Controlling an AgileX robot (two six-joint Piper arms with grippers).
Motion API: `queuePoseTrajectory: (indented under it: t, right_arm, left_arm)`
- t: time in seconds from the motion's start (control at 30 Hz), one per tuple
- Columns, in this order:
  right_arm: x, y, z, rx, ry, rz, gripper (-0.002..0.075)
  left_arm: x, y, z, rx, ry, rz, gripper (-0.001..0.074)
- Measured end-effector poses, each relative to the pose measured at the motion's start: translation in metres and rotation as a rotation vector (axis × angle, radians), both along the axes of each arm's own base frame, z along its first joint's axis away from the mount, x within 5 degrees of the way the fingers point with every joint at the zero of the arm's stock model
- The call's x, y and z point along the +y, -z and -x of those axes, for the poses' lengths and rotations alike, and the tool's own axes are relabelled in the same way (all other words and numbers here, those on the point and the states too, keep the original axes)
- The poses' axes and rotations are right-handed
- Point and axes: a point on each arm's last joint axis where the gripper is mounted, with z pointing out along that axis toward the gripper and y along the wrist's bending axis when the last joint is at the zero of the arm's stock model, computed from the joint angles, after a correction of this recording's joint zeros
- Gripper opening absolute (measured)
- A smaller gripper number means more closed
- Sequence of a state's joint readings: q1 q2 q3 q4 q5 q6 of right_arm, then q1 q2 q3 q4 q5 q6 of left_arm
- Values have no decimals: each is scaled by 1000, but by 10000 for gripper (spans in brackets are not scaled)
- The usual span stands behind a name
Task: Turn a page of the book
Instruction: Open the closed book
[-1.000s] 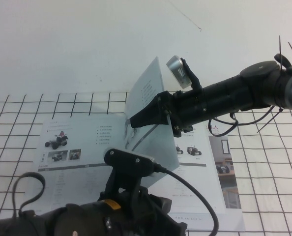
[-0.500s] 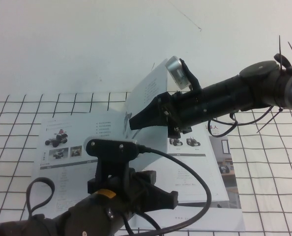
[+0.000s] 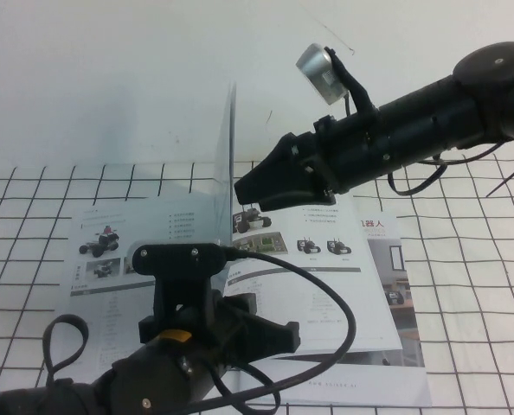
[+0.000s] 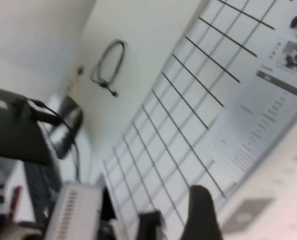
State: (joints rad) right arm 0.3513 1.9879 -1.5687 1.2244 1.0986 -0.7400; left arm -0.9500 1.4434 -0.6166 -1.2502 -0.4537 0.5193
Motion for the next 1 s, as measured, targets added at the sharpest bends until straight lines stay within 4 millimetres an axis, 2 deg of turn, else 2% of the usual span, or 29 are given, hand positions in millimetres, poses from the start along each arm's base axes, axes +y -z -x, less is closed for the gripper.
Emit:
queuePoseTrajectory:
  t: [0.17,0.3,0.4,0.53,0.63,0.87,1.0]
  right_arm:
    - [-9,5,3,-45,-22,179,454]
    - [-17,15,1,-77,-20,319,388]
    - [-21,20,-2,-114,-4,383,289]
    - [-23,27,-8,-140,19,423,93]
    - [-22,41,-14,-127,27,442,27]
    - [-20,99,-30,-61,49,499,1]
    - [-19,113,-32,-47,50,513,0]
  left_arm:
    - [3,3,0,32,-39,-14,-2]
    - [7,5,1,64,-77,-30,-2]
    - [11,6,-1,63,-121,-53,-2]
    - [17,2,-1,45,-159,-76,-2]
    - [20,-5,0,27,-159,-69,-2]
    - [22,-12,1,-4,-151,-68,-2]
    - [22,-14,-3,-24,-134,-74,-2]
